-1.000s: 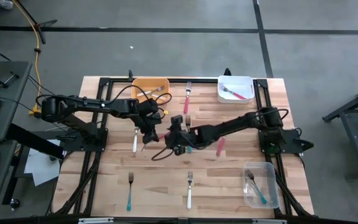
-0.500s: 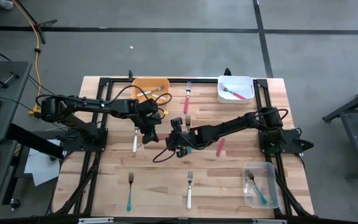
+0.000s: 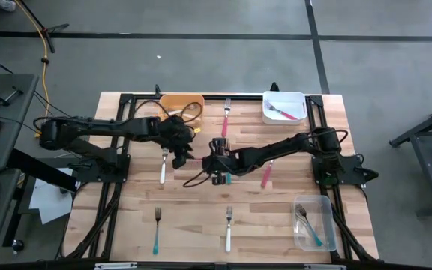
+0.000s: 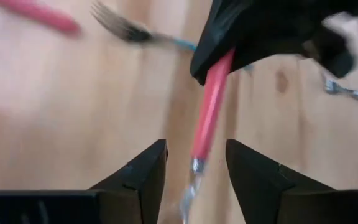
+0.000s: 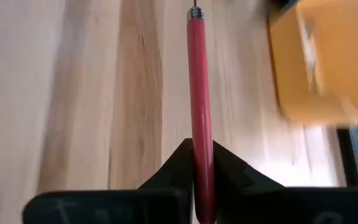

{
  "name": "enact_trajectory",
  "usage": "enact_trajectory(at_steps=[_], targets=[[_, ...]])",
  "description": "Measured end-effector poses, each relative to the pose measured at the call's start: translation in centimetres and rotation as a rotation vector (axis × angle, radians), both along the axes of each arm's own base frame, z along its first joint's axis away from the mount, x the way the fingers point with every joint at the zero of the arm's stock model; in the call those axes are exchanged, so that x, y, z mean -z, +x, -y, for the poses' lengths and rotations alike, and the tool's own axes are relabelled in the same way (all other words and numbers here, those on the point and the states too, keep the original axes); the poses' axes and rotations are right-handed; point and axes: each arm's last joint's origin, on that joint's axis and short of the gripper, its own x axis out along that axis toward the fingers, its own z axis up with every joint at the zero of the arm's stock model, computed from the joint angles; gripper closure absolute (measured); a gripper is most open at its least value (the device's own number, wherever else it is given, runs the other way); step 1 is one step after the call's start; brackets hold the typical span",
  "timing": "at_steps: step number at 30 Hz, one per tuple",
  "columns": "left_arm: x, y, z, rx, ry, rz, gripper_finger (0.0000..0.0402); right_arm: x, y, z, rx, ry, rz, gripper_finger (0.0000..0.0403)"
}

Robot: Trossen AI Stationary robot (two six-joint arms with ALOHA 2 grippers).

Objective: Sort silverware by color (type)
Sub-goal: Put the bottom left pink fork into the white bin

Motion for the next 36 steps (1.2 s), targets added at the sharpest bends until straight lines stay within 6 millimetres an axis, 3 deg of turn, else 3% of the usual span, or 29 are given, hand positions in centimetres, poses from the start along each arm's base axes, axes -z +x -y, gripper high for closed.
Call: enact_trajectory(at_steps=[5,8,14,20,25,31,36], targets=[[-3.0,-1.6,1.2,-0.004,0.192,0.177,0.0240,2.7,-2.3,1.5,0.113,-0.005,-0.089,0.0383],[-3.7,-2.7,2.0,-0.007,0.215,0.301,0.0240,3.0,-4.6,2.4,0.190,0.003,-0.103,0.0383],[-2.5,-4.5,3.1,-0.044,0.217,0.453,0.0239,-0.6,-11.2,4.2,0.366,0.027,-0.049,0.0384],[-0.8,-5.1,3.7,-0.063,0.193,0.554,0.0239,-5.1,-19.6,7.9,0.624,0.097,0.027,0.0382],[-0.3,-5.2,4.0,-0.057,0.175,0.589,0.0239,-6.5,-24.9,10.9,0.729,0.159,0.035,0.0381],[0.1,-5.3,4.2,-0.058,0.165,0.597,0.0239,-5.8,-28.4,13.9,0.782,0.213,-0.016,0.0381],[0.2,-5.3,4.2,-0.060,0.160,0.592,0.0239,-4.7,-29.8,16.1,0.834,0.223,-0.085,0.0381]])
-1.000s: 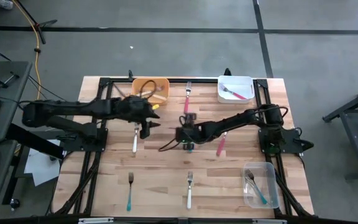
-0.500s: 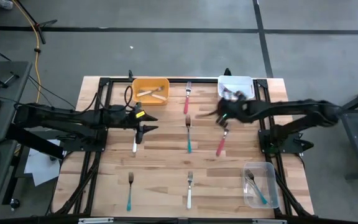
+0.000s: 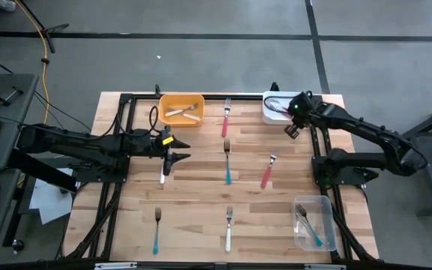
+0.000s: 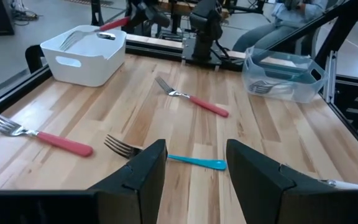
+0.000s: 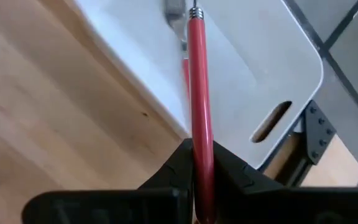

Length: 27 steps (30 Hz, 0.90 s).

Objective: Sort silverware by color (type)
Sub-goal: Put the bottom left pink fork into the white bin

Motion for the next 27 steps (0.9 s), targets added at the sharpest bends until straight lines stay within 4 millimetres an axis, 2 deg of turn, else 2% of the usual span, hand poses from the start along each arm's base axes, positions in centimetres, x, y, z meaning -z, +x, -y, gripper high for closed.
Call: enact_trajectory(at_steps=[7,17,23,27], targets=[[0.0,0.0,0.0,-0.002,-0.008,0.000,0.0239,0.7,-0.5,2.4,-0.011,0.045,0.051,0.0380],[0.1,0.0,0.0,-0.002,-0.009,-0.010,0.0239,3.0,-0.4,4.4,-0.013,0.119,-0.029,0.0375],[0.2,-0.1,0.0,-0.003,-0.013,-0.022,0.0239,2.9,-0.3,4.6,-0.012,0.094,-0.015,0.0326],[0.2,-0.1,0.0,-0.005,-0.018,-0.021,0.0241,2.6,-0.5,4.5,0.035,0.065,-0.083,0.0289]])
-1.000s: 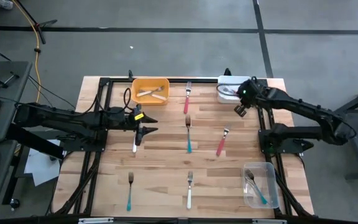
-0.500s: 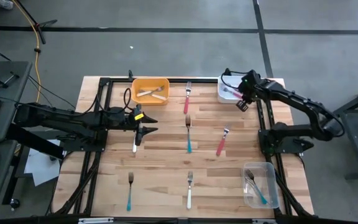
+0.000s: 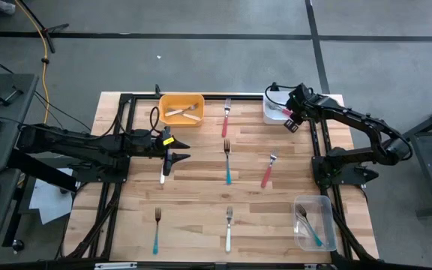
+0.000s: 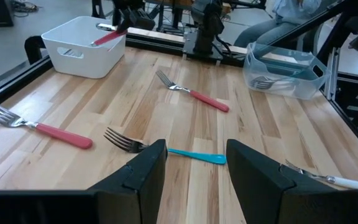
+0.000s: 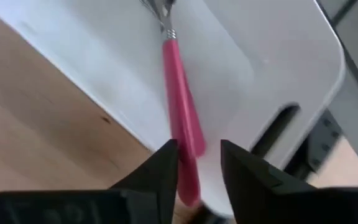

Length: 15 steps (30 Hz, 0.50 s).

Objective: Sort silverware by color (type)
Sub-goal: Put the bottom left pink fork into the white bin

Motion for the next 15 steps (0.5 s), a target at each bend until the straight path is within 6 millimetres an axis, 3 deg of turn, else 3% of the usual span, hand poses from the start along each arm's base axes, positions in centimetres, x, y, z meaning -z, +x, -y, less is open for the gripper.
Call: enact_trajectory(at_steps=[7,11,15], targets=[[0.9,-0.2,-0.2,-0.055,0.017,-0.075,0.0275,-2.6,0.9,-0.5,-0.040,-0.015,-0.002,0.0295],[1.5,0.1,-0.2,-0.064,0.020,-0.116,0.0295,-4.0,1.4,-0.5,-0.081,-0.091,0.010,0.0337],[2.2,0.5,-0.2,-0.067,0.012,-0.154,0.0310,-3.8,1.2,-0.9,-0.106,0.000,0.044,0.0392]])
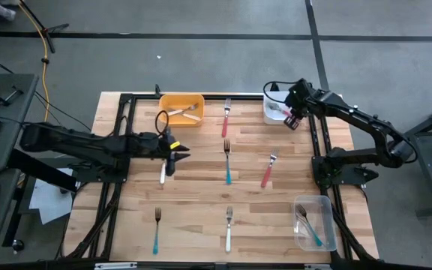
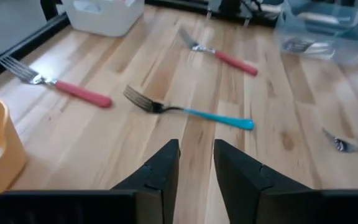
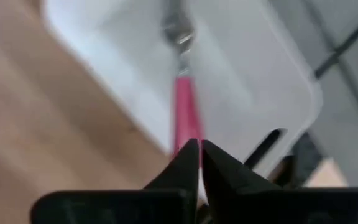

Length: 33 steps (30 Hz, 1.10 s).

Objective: Sort silverware by color (type)
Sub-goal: Put the bottom left pink fork into the white bin

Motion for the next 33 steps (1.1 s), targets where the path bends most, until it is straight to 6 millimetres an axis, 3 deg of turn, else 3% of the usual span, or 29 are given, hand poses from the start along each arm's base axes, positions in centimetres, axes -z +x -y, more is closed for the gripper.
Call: enact_trajectory(at_steps=[6,10,19,22,33], targets=[[0.9,0.6,0.0,0.000,0.000,-0.035,0.0322,0.5,-0.3,-0.9,0.004,0.159,0.035,0.0389],[1.1,0.9,0.1,0.010,0.007,-0.035,0.0323,0.5,-0.3,-1.0,0.050,0.148,0.026,0.0384],[1.2,1.1,0.7,0.041,0.009,-0.036,0.0323,1.0,-0.4,-0.6,0.105,0.069,-0.002,0.0268],[1.1,1.1,1.0,0.051,0.010,-0.025,0.0323,2.0,-0.8,-0.7,0.111,0.103,0.012,0.0252],[1.1,1.1,1.2,0.067,0.017,-0.025,0.0323,3.2,-1.4,-0.3,0.134,0.110,0.043,0.0297]])
